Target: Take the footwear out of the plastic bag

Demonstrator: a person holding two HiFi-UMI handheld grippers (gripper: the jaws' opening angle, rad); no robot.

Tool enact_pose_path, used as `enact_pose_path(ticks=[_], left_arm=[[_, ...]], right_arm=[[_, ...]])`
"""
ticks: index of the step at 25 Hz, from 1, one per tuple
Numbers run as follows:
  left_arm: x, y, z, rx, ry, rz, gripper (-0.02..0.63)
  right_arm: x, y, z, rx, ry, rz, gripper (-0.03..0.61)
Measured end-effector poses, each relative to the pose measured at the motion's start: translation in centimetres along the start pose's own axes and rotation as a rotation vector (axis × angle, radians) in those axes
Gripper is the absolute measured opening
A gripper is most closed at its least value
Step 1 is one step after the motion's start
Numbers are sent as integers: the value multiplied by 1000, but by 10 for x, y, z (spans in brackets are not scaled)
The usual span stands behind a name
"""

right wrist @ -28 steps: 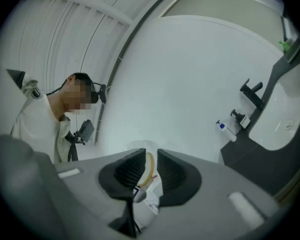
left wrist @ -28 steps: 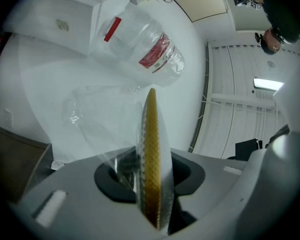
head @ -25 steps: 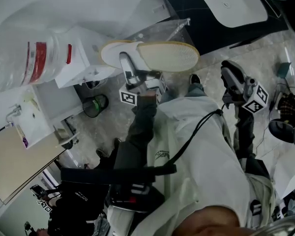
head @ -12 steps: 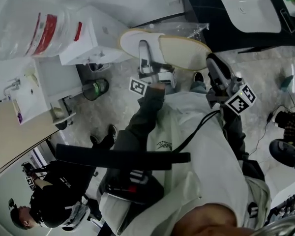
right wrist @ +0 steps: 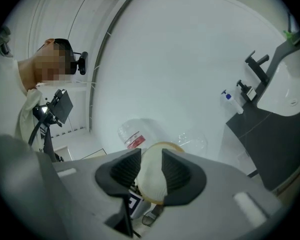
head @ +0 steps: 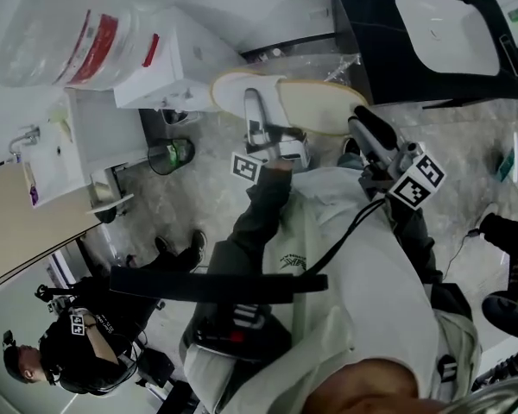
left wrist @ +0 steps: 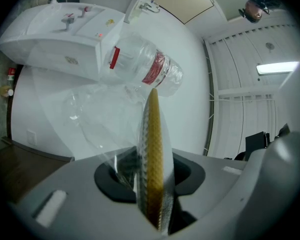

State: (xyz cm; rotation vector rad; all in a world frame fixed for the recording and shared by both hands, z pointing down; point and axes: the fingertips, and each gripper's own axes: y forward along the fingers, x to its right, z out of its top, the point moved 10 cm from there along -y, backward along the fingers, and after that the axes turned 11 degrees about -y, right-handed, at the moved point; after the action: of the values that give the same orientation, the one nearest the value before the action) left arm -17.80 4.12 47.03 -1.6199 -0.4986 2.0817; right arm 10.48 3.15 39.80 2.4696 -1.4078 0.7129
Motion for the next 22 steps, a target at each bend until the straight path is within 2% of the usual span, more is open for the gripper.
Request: enact_pose_path(ticks=[8, 18, 22], left_arm=[[4, -5, -4, -3, 6, 3, 107], [16, -14, 7, -27, -4, 52, 107], [18, -15, 16, -41, -23, 69, 107]], right_arm=[[-4, -2, -4, -19, 7, -61, 98], [-25, -2, -18, -29, 21, -119, 97], [-34, 2, -24, -11, 32, -118, 34]])
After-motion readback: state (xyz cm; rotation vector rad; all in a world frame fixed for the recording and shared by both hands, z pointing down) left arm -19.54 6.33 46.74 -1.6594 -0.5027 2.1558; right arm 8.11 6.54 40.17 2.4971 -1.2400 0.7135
